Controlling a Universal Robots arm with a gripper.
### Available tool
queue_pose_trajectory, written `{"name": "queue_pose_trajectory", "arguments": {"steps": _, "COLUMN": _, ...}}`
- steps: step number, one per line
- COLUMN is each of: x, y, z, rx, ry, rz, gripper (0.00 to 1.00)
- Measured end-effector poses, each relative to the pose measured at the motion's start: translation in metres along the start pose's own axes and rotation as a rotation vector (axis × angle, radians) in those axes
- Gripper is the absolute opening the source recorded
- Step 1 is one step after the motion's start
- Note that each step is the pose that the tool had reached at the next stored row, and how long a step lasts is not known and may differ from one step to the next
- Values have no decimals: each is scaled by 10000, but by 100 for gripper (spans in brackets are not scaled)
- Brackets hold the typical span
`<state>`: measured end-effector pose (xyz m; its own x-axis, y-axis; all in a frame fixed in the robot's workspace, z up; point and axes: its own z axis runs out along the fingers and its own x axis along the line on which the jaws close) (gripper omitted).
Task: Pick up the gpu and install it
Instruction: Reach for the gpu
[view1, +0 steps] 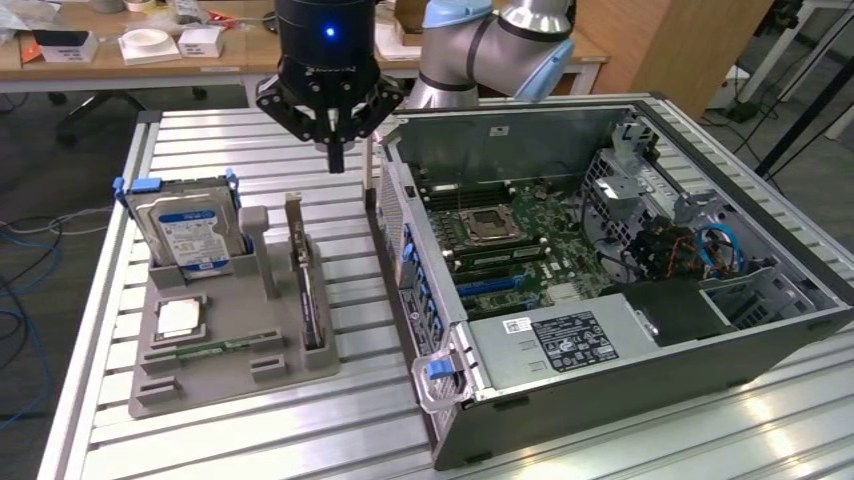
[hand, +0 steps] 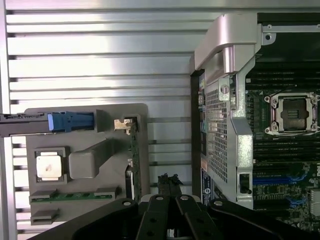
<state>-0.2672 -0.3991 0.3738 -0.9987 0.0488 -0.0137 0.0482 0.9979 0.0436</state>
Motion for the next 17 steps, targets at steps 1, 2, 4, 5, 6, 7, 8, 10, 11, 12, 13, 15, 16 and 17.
{"name": "queue_pose_trajectory", "arguments": {"steps": 1, "x": 5, "y": 0, "z": 1, "rx": 0, "ry": 0, "rz": -1, "gripper": 11}}
{"name": "queue_pose_trajectory", "arguments": {"steps": 2, "x": 6, "y": 0, "z": 1, "rx": 0, "ry": 0, "rz": -2, "gripper": 11}}
{"name": "queue_pose_trajectory", "arguments": {"steps": 4, "x": 12, "y": 0, "z": 1, "rx": 0, "ry": 0, "rz": -2, "gripper": 11}}
{"name": "queue_pose_trajectory", "arguments": {"steps": 5, "x": 15, "y": 0, "z": 2, "rx": 0, "ry": 0, "rz": -2, "gripper": 11}}
{"name": "queue_pose_trajectory", "arguments": {"steps": 6, "x": 16, "y": -1, "z": 2, "rx": 0, "ry": 0, "rz": -6, "gripper": 11}}
{"name": "queue_pose_trajectory", "arguments": {"steps": 7, "x": 18, "y": -1, "z": 2, "rx": 0, "ry": 1, "rz": -7, "gripper": 11}}
{"name": "queue_pose_trajectory", "arguments": {"steps": 8, "x": 21, "y": -1, "z": 3, "rx": -1, "ry": 0, "rz": -8, "gripper": 11}}
{"name": "queue_pose_trajectory", "arguments": {"steps": 10, "x": 27, "y": -1, "z": 3, "rx": 0, "ry": 1, "rz": -11, "gripper": 11}}
{"name": "queue_pose_trajectory", "arguments": {"steps": 11, "x": 90, "y": -5, "z": 13, "rx": -2, "ry": 6, "rz": -134, "gripper": 11}}
{"name": "queue_pose_trajectory", "arguments": {"steps": 12, "x": 90, "y": -5, "z": 23, "rx": -2, "ry": 6, "rz": -134, "gripper": 11}}
{"name": "queue_pose_trajectory", "arguments": {"steps": 13, "x": 90, "y": -5, "z": 25, "rx": -2, "ry": 6, "rz": -134, "gripper": 11}}
{"name": "queue_pose_trajectory", "arguments": {"steps": 15, "x": 90, "y": -5, "z": 28, "rx": -1, "ry": 6, "rz": -134, "gripper": 11}}
{"name": "queue_pose_trajectory", "arguments": {"steps": 16, "x": 90, "y": -5, "z": 28, "rx": -2, "ry": 6, "rz": -134, "gripper": 11}}
{"name": "queue_pose_trajectory", "arguments": {"steps": 17, "x": 90, "y": -5, "z": 28, "rx": -1, "ry": 6, "rz": -134, "gripper": 11}}
